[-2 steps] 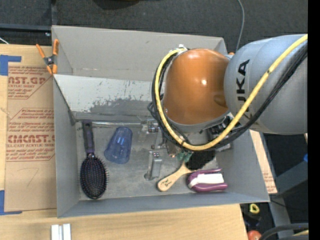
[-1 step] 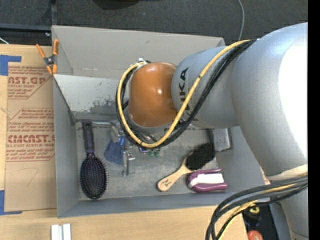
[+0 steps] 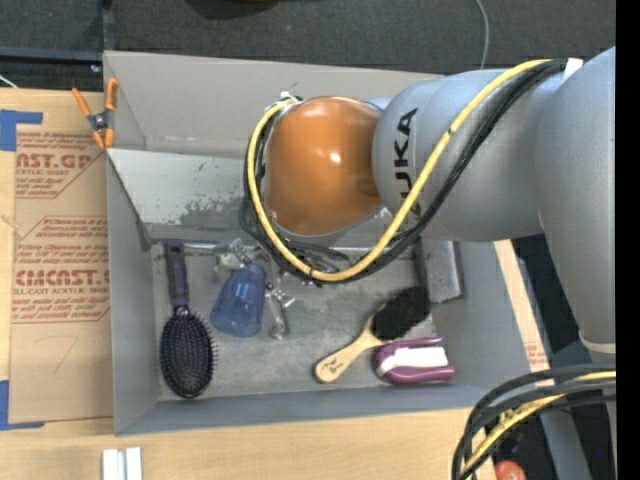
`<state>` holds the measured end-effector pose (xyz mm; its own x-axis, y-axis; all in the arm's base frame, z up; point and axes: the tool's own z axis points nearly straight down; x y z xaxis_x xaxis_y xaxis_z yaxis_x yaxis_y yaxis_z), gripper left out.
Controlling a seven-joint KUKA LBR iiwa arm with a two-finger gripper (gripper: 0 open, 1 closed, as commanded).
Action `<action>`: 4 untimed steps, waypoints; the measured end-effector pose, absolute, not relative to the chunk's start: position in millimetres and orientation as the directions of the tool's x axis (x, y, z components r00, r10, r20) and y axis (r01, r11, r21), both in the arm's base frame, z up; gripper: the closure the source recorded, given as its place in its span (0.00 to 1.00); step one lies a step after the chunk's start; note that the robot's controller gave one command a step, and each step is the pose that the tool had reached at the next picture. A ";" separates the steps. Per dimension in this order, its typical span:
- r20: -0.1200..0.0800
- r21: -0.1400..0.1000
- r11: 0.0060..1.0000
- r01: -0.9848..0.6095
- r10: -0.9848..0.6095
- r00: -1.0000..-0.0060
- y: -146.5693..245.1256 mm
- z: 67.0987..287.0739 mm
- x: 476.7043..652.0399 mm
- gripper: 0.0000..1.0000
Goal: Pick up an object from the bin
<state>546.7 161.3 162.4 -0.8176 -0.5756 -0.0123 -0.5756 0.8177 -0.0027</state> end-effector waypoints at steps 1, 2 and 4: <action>-0.011 -0.001 0.737 -0.676 -0.676 -0.737 159.1 105.9 551.9 0.00; -0.017 -0.009 0.566 -0.824 -0.824 -0.566 153.1 70.2 580.5 0.00; -0.014 -0.008 0.278 -0.960 -0.960 -0.278 148.9 70.4 582.5 1.00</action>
Offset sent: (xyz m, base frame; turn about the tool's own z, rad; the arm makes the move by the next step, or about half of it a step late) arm 0.0334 -0.0094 -0.0924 -0.3581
